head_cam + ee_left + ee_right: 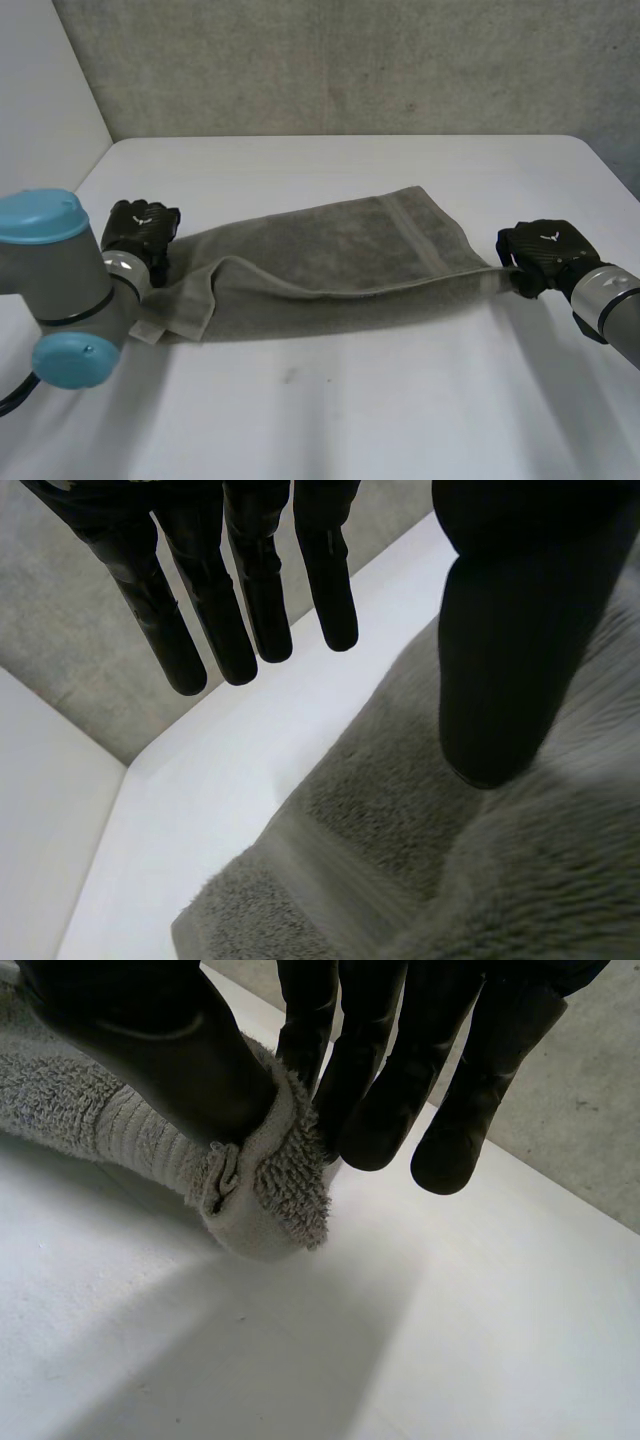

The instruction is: Fold the towel.

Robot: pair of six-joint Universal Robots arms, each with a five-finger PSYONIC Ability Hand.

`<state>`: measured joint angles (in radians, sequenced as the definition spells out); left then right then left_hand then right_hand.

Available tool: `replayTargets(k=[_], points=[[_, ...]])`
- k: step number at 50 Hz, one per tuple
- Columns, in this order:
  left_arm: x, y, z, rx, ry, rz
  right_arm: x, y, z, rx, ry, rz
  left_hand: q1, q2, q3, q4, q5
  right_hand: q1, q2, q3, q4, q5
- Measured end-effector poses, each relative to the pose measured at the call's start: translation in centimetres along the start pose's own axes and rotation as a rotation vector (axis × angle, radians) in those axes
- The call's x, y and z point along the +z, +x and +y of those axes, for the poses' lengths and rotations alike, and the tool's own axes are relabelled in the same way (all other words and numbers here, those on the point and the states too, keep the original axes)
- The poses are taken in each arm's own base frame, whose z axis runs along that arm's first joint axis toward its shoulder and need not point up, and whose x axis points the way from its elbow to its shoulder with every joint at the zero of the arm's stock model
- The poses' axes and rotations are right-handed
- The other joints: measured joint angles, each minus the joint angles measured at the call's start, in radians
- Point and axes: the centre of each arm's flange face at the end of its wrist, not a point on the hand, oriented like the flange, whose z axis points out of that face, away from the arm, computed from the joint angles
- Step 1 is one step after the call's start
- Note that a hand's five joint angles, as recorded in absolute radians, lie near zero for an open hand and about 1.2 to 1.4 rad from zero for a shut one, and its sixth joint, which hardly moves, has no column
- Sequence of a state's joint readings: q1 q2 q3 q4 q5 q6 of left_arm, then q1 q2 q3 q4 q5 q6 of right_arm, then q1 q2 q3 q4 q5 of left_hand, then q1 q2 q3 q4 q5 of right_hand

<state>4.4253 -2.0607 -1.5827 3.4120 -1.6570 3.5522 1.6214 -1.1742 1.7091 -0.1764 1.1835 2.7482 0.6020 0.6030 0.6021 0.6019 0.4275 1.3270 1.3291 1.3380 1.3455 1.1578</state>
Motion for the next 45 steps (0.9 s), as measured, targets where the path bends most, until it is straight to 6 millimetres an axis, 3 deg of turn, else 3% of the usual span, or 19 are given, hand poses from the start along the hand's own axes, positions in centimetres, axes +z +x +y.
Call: replayTargets(k=[7, 15, 29, 45], points=[[-3.3, -0.2, -2.0, -0.097, 0.026, 0.047, 0.0, 0.0, 0.1, 0.001, -0.002, -0.003, -0.094, -0.097, -0.096, -0.095, -0.100, 0.000, 0.000, 0.000, 0.000, 0.000], [-4.8, 1.2, -2.3, -0.196, 0.028, 0.092, 0.0, -0.1, 0.2, 0.002, -0.004, -0.005, -0.235, -0.241, -0.239, -0.237, -0.243, 0.000, 0.000, 0.000, 0.000, 0.000], [-1.3, 5.9, 0.6, -0.235, -0.056, 0.160, 0.0, -0.3, 0.5, -0.003, -0.015, -0.010, -0.233, -0.233, -0.232, -0.234, -0.231, 0.000, 0.000, 0.000, 0.000, 0.000], [0.0, 5.8, 2.7, -0.226, -0.123, 0.001, 0.0, -0.4, 0.9, -0.022, -0.027, -0.012, -0.138, -0.139, -0.138, -0.137, -0.139, 0.000, 0.000, 0.000, 0.000, 0.000]])
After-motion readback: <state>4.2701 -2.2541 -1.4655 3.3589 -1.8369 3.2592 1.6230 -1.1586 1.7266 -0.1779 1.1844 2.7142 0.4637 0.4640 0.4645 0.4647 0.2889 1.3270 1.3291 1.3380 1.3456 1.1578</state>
